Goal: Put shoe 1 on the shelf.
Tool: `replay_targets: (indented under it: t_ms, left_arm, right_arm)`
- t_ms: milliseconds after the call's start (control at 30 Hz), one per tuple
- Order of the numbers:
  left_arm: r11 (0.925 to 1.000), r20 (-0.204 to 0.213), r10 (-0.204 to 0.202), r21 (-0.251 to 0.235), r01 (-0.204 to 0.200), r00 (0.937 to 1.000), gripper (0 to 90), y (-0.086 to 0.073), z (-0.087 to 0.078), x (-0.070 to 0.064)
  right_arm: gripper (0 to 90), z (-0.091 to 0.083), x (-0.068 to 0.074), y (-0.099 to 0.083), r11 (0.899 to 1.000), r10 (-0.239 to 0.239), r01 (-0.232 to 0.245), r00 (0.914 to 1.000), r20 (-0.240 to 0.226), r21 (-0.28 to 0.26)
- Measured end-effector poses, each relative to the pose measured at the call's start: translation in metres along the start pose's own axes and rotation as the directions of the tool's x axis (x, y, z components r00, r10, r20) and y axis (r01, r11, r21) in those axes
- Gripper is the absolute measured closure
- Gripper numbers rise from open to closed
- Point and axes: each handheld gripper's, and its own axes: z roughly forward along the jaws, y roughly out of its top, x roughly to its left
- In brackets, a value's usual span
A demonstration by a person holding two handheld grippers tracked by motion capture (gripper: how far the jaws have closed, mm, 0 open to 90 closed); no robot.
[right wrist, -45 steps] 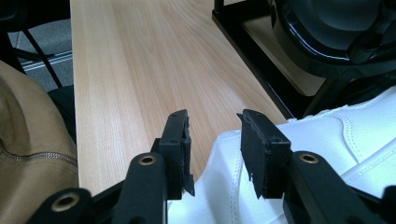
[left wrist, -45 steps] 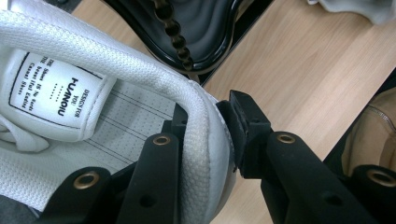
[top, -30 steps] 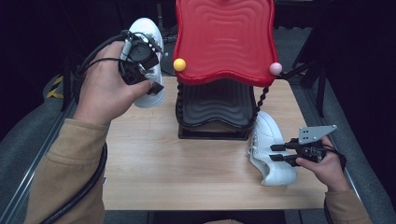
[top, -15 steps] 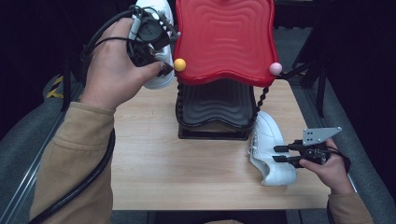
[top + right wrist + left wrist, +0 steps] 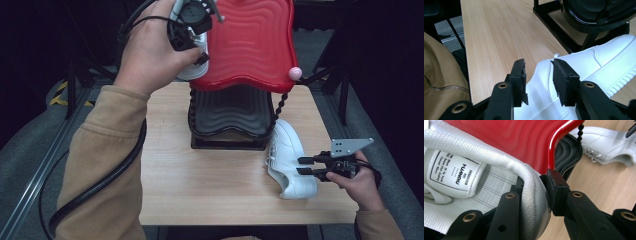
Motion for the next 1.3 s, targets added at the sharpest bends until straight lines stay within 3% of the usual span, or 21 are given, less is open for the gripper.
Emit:
replay_targets:
  t_ms: [400, 633, 933, 1300]
  left_arm:
    - [0.9991, 0.014, 0.036, -0.025, -0.036, 0.9992, 72.8, 0.041, 0.018, 0.003]
    - [0.9966, 0.010, 0.082, -0.011, -0.082, 0.9966, 71.5, 0.061, 0.035, -0.001]
    - [0.9960, 0.027, 0.086, -0.027, -0.085, 0.9959, 71.5, 0.059, 0.049, 0.000]
    - [0.9942, 0.037, 0.106, 0.012, -0.107, 0.9937, 70.2, 0.059, 0.071, -0.003]
  right_arm:
    - [62.9, -0.005, -0.003, -0.003, 1.000, 0.009, -0.009, 1.0000, -0.002, -0.016]
    - [62.9, -0.006, -0.004, -0.003, 1.000, 0.011, -0.011, 0.9999, -0.001, -0.018]
    - [62.7, -0.003, -0.004, -0.003, 1.000, 0.008, -0.008, 1.0000, -0.004, -0.014]
    - [62.6, 0.001, -0.003, -0.003, 1.000, 0.009, -0.009, 0.9998, -0.016, -0.007]
